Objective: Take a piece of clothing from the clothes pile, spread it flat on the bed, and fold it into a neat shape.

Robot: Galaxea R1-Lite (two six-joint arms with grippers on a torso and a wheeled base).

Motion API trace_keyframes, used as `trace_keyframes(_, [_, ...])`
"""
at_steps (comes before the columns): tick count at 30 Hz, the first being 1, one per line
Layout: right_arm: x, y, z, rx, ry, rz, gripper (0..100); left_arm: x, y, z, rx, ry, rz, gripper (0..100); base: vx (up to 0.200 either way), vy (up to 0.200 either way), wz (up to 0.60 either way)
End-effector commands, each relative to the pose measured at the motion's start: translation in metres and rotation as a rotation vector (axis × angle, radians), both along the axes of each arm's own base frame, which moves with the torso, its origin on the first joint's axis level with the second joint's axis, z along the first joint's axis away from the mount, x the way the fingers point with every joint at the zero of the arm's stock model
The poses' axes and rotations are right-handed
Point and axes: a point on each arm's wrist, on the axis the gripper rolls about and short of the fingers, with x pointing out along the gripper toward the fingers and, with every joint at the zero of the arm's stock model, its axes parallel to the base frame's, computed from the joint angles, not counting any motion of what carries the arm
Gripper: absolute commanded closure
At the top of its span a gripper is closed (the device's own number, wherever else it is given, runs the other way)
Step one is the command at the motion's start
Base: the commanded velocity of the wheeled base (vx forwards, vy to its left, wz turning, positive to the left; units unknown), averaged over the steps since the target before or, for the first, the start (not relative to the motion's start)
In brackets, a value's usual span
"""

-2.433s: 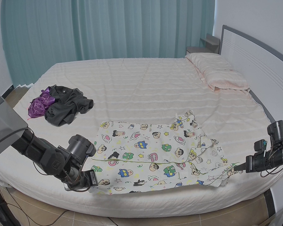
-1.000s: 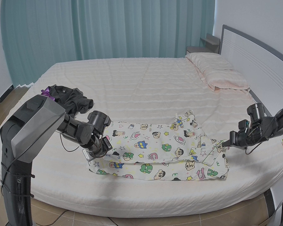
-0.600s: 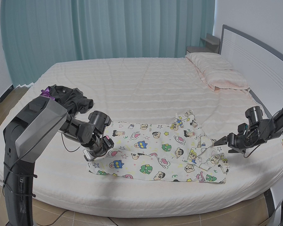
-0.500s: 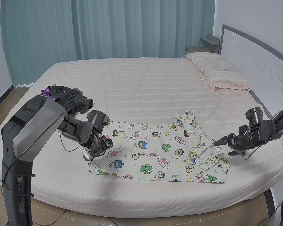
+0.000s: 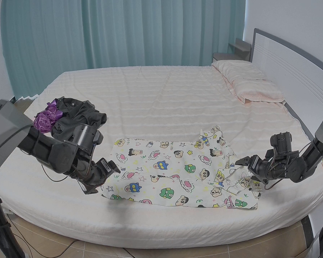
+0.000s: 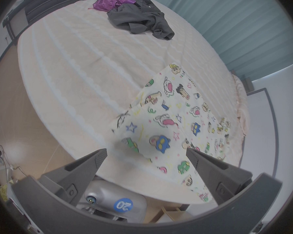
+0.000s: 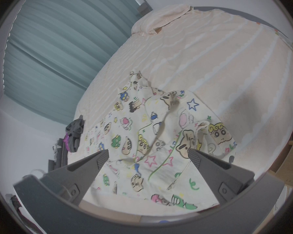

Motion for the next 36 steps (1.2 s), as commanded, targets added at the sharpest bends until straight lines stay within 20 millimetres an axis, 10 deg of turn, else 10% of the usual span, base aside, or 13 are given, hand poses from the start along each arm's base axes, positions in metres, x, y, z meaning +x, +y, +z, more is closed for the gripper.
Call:
trace_keyframes(1, [-0.004, 0.014, -0.044, -0.083, 0.066, -0.053, 0, -0.058, -0.004, 0.034, -0.109, -0.116, -0.023, 0, 0.0, 0.0, 0.0])
trace_keyframes(27, [0.01, 0.026, -0.065, -0.169, 0.0, -0.099, 0, -0.074, -0.007, 0.021, -0.126, -0.147, -0.053, 0, 0.0, 0.0, 0.0])
trace_keyframes(28, [0.01, 0.026, -0.065, -0.168, 0.0, -0.1, 100, -0.074, -0.007, 0.021, -0.125, -0.147, -0.053, 0, 0.0, 0.0, 0.0])
trace_keyframes(36, [0.004, 0.017, -0.057, -0.17, 0.001, -0.121, 100, -0.074, -0.007, 0.021, -0.127, -0.151, -0.053, 0, 0.0, 0.0, 0.0])
